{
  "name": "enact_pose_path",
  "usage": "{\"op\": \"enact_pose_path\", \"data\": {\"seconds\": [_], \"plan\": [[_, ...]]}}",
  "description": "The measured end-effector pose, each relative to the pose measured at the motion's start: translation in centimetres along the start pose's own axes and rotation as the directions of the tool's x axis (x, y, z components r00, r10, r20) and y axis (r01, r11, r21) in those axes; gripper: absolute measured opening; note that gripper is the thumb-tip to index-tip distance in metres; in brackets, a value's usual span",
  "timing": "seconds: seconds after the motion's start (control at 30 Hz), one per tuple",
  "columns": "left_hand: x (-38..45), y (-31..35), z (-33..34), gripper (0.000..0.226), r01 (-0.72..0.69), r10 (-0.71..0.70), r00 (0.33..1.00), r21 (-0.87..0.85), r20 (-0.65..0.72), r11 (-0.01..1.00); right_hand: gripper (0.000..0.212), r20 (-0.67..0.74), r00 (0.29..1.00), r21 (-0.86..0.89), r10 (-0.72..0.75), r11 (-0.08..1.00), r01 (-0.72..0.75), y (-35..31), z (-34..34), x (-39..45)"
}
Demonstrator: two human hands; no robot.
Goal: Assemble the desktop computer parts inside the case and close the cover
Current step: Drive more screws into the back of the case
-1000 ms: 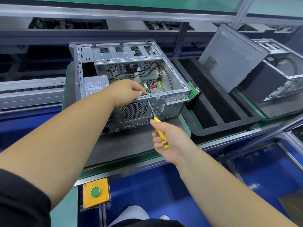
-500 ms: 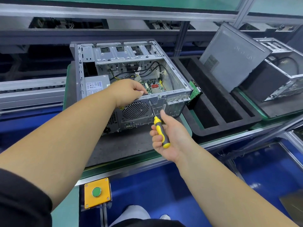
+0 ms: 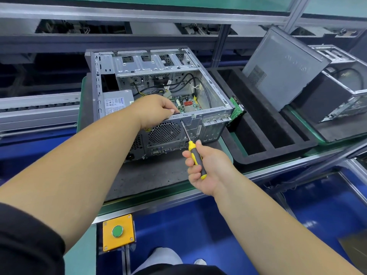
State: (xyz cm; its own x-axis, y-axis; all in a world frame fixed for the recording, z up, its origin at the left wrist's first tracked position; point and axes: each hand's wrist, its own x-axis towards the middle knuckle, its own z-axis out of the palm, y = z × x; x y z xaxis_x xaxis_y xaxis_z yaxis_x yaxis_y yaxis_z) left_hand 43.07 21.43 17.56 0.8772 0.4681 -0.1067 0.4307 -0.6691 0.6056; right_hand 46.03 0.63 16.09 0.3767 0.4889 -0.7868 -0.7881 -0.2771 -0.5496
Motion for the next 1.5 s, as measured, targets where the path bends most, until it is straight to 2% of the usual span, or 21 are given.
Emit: {"op": "enact_pose_path", "data": {"seconds": [0.1,0.2,0.37,0.47,0.57,0.63,0.7,0.8,0.87,1.0,1.07,1.17,1.23,1.3,1.37,1.5], "plan": [[0.04,-0.03,0.04,0.022,0.000,0.000,1.000,0.002,-0.006,1.000,0.039,0.003,0.999,0.016,-0.034,0.999,0.034,0.04,-0.39,-0.09],[-0.05,0.05,-0.05,0.022,-0.006,0.006,1.000,0.017,0.007,1.000,0.026,-0.097,0.985,-0.048,-0.140,0.990,0.136,0.37,-0.41,-0.07],[-0.12,0.07,-0.12,0.024,-0.006,0.006,1.000,0.023,0.014,1.000,0.037,-0.224,0.951,-0.209,-0.213,0.964,0.166,0.60,-0.08,0.00],[-0.11,0.09,-0.11,0.025,-0.009,0.009,1.000,0.033,-0.002,0.999,0.045,-0.189,0.969,-0.204,-0.161,0.971,0.121,0.31,0.19,0.06],[-0.17,0.19,-0.11,0.025,-0.006,0.006,1.000,0.017,-0.007,1.000,0.048,-0.076,0.997,-0.042,0.000,0.999,-0.004,-0.01,0.31,0.25],[-0.24,0.29,-0.10,0.025,-0.005,0.005,1.000,0.007,-0.008,1.000,0.048,-0.032,0.999,0.015,0.026,1.000,-0.026,0.14,0.19,0.37],[-0.39,0.35,-0.14,0.025,-0.002,0.002,1.000,0.002,-0.004,1.000,0.049,-0.012,1.000,0.027,-0.004,1.000,0.004,0.24,0.06,0.33],[-0.41,0.40,-0.17,0.025,0.003,-0.003,1.000,0.005,-0.008,1.000,0.030,-0.029,0.995,0.007,-0.099,0.995,0.099,0.26,-0.04,-0.02],[-0.35,0.41,-0.16,0.025,0.004,-0.004,1.000,0.008,-0.009,1.000,0.022,-0.082,0.985,-0.071,-0.152,0.987,0.147,0.38,-0.18,-0.07],[-0.41,0.41,-0.17,0.025,0.014,-0.014,1.000,0.003,-0.012,1.000,0.038,-0.143,0.975,-0.192,-0.171,0.971,0.142,0.67,0.15,0.15],[-0.43,0.46,-0.16,0.026,0.012,-0.012,1.000,0.013,-0.007,1.000,0.052,-0.121,0.988,-0.150,-0.093,0.986,0.075,0.48,0.35,0.36],[-0.41,0.49,-0.15,0.026,0.004,-0.004,1.000,0.020,-0.005,1.000,0.057,-0.052,0.998,-0.028,-0.028,0.999,0.026,0.39,0.27,0.66],[-0.36,0.40,-0.16,0.025,0.005,-0.005,1.000,0.019,-0.005,1.000,0.051,-0.033,0.998,0.014,-0.050,0.999,0.051,0.45,-0.02,0.62],[-0.32,0.31,-0.21,0.025,0.009,-0.009,1.000,0.012,-0.008,1.000,0.036,-0.046,0.993,0.026,-0.105,0.994,0.106,0.57,-0.23,0.42],[-0.25,0.26,-0.20,0.025,0.008,-0.008,1.000,0.013,-0.001,1.000,0.025,-0.081,0.983,-0.044,-0.163,0.986,0.159,0.62,-0.36,0.19],[-0.23,0.24,-0.13,0.024,0.010,-0.010,1.000,0.009,0.008,1.000,0.028,-0.155,0.962,-0.176,-0.223,0.965,0.195,0.71,-0.29,-0.08]]}}
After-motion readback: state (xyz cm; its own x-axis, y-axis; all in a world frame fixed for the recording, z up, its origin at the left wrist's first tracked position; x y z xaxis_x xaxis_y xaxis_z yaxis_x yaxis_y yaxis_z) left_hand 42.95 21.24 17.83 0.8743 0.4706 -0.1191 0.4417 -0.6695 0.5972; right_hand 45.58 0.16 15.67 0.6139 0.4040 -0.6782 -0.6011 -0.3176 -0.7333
